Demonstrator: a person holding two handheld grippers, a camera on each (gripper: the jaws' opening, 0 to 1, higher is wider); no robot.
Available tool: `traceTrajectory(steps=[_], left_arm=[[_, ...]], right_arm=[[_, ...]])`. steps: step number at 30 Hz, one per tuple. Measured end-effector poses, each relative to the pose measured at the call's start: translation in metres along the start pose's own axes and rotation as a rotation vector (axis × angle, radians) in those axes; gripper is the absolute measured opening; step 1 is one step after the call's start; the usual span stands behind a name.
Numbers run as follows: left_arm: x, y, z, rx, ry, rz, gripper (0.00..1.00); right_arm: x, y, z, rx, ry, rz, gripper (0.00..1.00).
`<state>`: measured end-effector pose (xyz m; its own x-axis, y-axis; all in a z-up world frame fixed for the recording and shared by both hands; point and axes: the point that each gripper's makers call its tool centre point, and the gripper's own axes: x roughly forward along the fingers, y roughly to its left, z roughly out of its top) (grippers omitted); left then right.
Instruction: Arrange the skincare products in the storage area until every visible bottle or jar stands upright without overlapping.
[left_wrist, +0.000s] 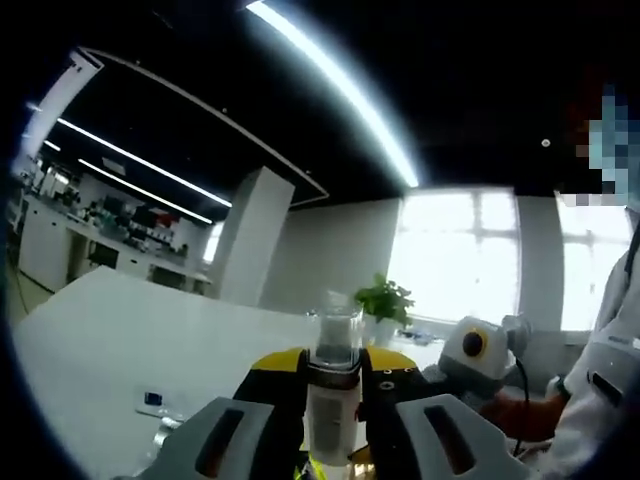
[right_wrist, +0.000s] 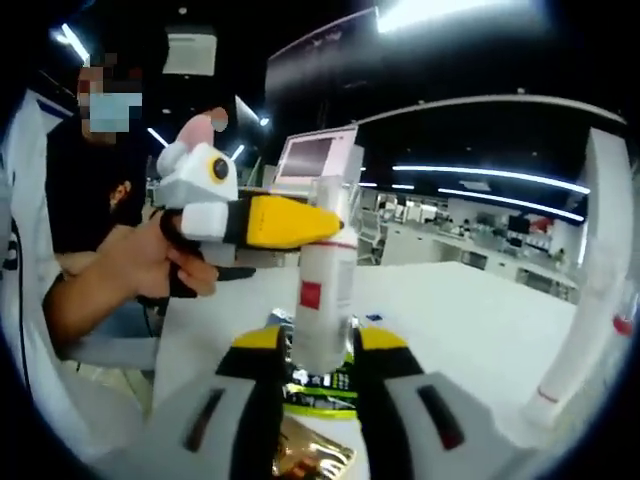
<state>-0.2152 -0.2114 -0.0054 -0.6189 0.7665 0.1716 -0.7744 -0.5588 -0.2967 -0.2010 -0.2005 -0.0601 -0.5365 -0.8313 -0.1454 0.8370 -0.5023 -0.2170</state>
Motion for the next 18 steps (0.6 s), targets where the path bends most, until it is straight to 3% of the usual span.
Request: traceTrajectory(steps=[9,18], left_arm=[[0.018,0.0,-0.007,0.027,0.04,-0.012,0.2],[0.039,-0.002,-0.008,0.057,0.076,-0.032,0.2]], right_arm=[[-0.032,-0.017,-0.008,-0.009,0.005,-0.03,0.26],[-0.07,-0.036,-0.003,0.03,-0.051,-0.075,0.24]])
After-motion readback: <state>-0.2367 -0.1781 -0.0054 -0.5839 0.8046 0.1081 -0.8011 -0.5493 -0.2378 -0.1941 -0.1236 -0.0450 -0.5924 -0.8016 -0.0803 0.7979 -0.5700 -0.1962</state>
